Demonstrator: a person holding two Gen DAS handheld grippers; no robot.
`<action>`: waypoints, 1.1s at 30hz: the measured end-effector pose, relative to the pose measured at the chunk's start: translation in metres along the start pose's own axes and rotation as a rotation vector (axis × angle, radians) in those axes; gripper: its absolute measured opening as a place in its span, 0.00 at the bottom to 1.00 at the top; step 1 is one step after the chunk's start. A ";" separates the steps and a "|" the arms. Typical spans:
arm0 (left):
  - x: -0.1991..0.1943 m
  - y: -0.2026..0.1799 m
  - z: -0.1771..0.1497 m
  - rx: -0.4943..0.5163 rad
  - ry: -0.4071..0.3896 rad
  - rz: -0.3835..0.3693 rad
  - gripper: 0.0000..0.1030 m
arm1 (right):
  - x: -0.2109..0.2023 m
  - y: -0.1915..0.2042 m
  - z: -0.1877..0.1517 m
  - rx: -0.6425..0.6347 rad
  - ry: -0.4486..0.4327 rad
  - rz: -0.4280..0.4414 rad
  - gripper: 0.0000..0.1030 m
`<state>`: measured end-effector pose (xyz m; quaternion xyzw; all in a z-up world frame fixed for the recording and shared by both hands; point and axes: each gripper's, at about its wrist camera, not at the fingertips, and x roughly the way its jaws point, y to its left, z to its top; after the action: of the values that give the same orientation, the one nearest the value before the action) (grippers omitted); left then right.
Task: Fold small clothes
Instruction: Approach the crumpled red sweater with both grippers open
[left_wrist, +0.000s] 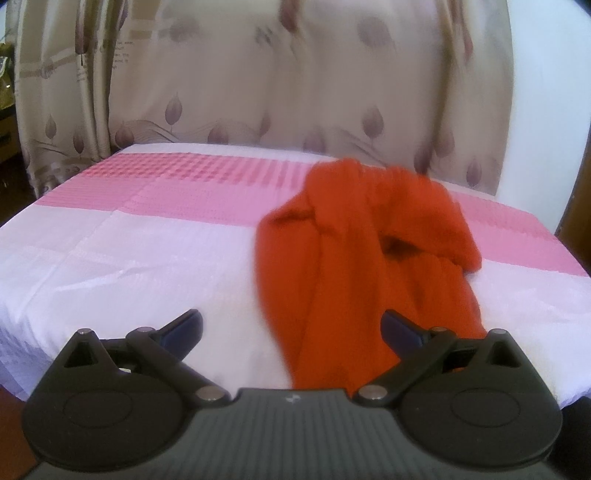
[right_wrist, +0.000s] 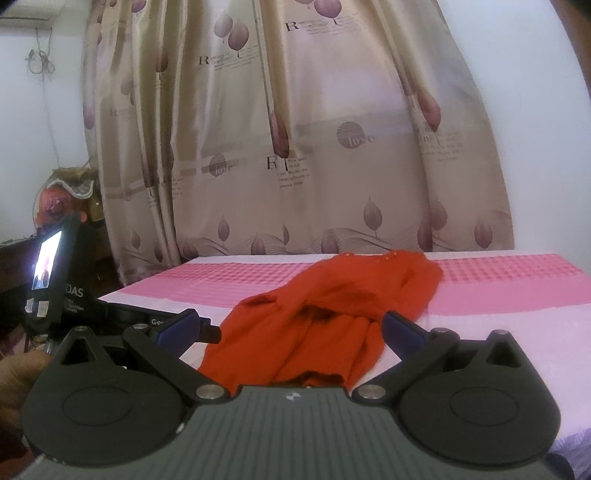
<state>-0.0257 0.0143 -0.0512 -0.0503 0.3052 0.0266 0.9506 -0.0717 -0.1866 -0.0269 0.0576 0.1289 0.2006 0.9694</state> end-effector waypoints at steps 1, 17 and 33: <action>0.000 0.000 0.000 0.001 0.002 0.001 1.00 | 0.000 0.000 0.000 0.003 0.002 0.001 1.00; 0.000 -0.006 -0.006 0.023 0.026 0.011 1.00 | -0.002 0.000 -0.003 0.045 0.017 0.012 1.00; 0.008 -0.005 -0.014 0.039 0.063 0.029 1.00 | -0.001 -0.005 -0.008 0.081 0.033 0.017 1.00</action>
<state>-0.0271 0.0075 -0.0668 -0.0279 0.3363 0.0328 0.9408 -0.0735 -0.1909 -0.0353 0.0947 0.1522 0.2046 0.9623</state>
